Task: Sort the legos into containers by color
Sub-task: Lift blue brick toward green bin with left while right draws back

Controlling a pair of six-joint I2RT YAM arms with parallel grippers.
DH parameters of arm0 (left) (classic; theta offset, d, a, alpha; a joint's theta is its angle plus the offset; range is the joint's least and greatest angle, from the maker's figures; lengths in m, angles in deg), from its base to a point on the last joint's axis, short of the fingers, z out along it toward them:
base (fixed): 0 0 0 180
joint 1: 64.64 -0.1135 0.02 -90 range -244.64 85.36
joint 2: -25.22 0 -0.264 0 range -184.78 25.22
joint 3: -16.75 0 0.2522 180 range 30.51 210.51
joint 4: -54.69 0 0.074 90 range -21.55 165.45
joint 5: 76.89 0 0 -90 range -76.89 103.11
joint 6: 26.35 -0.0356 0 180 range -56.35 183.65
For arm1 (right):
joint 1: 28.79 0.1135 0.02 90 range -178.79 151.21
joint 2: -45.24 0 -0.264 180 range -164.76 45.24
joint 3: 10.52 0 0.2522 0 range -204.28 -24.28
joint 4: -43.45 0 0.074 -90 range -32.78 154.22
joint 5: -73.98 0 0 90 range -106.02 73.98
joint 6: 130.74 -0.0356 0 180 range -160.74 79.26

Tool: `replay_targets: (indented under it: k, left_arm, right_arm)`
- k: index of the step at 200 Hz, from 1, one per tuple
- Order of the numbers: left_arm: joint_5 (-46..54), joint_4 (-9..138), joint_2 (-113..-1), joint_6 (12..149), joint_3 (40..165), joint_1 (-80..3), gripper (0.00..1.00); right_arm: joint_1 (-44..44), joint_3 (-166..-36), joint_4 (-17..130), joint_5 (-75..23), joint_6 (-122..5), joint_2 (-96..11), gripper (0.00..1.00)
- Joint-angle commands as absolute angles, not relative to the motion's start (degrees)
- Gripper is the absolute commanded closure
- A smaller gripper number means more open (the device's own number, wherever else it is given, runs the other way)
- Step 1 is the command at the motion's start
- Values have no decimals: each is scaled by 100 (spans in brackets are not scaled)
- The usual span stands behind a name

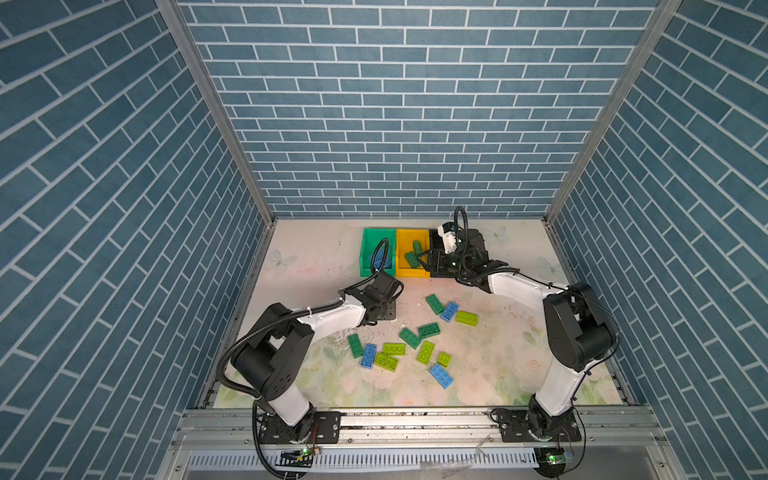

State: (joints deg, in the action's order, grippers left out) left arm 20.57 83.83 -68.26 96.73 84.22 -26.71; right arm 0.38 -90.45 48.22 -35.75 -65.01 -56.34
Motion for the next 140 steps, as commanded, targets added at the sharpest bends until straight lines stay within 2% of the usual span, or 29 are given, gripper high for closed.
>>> replay_targets:
  k: [1, 65, 140]
  left_arm:
    - [2106, 8650, -6569, 9372, 8730, -2778, 79]
    - [2005, 8423, -6587, 8669, 9530, -3066, 79]
    - [1639, 8019, -7269, 8296, 10248, -3671, 79]
  right_arm:
    - [18, -8870, 5349, -3432, -5844, -5181, 15]
    - [10, -8043, 6052, -3183, -5550, -4487, 15]
    - [2, -7233, 6657, -2376, -6150, -3823, 16]
